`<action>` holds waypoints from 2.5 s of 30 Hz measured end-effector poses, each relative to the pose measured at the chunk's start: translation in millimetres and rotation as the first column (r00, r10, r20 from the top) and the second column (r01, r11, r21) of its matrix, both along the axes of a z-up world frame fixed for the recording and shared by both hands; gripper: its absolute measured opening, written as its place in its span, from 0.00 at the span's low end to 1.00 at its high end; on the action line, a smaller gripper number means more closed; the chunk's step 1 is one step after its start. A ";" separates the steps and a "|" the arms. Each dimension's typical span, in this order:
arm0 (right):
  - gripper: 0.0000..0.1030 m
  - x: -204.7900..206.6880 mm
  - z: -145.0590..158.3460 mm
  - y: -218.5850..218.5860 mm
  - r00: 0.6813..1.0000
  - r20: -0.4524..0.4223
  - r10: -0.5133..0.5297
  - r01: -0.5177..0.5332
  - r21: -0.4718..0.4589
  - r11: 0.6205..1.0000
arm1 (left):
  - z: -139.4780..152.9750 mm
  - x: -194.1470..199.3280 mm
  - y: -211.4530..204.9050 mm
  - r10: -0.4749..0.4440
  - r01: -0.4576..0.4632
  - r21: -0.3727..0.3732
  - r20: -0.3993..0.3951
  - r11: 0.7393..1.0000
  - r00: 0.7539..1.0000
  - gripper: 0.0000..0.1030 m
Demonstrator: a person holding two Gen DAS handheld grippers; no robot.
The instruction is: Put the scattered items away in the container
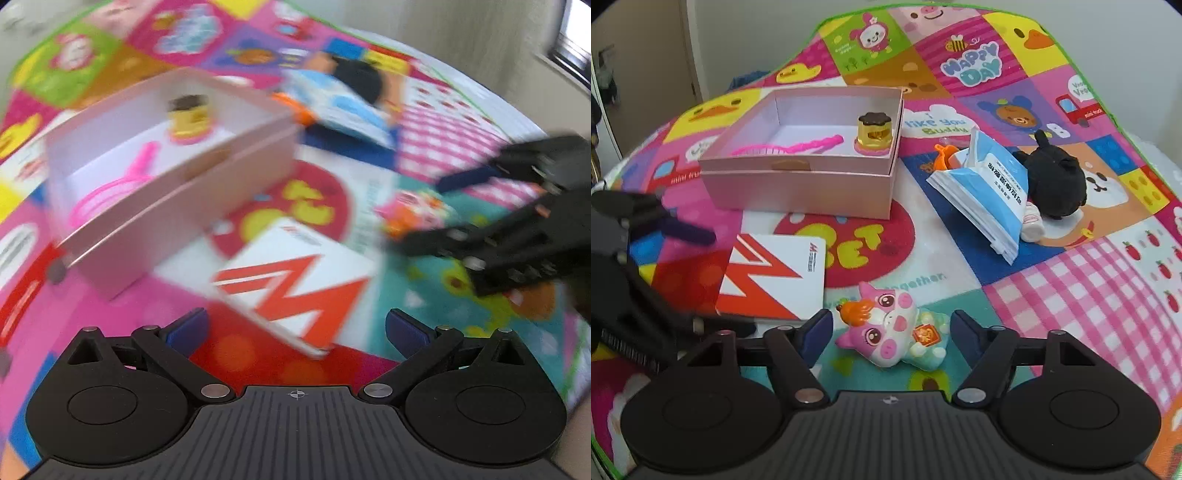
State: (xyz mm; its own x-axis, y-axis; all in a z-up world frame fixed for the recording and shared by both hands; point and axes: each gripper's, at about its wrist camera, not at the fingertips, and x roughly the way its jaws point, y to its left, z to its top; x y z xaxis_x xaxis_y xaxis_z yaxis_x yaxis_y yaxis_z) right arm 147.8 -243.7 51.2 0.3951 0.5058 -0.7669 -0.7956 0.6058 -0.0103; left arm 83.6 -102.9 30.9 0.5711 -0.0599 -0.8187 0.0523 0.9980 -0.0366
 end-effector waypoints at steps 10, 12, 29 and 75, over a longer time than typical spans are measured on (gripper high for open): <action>0.77 -1.1 -11.3 -11.6 0.988 0.082 0.134 -0.130 -0.044 0.990 | 2.0 -1.5 -10.3 -0.236 0.215 0.204 0.085 0.955 0.968 1.00; 0.77 1.2 -15.1 -4.7 0.982 0.107 0.153 -0.147 -0.063 0.987 | -3.4 3.0 -16.1 -0.253 0.230 0.240 0.072 0.943 0.965 1.00; 0.78 13.5 -11.8 -26.1 0.997 -0.072 0.010 -0.003 0.097 0.995 | -12.7 -5.7 -22.9 -0.146 0.146 0.077 -0.002 0.986 0.989 1.00; 0.46 -125.5 195.5 32.8 0.993 0.114 0.043 -0.068 0.220 0.973 | 156.0 -140.7 30.9 0.231 -0.267 0.059 0.351 0.962 0.908 0.78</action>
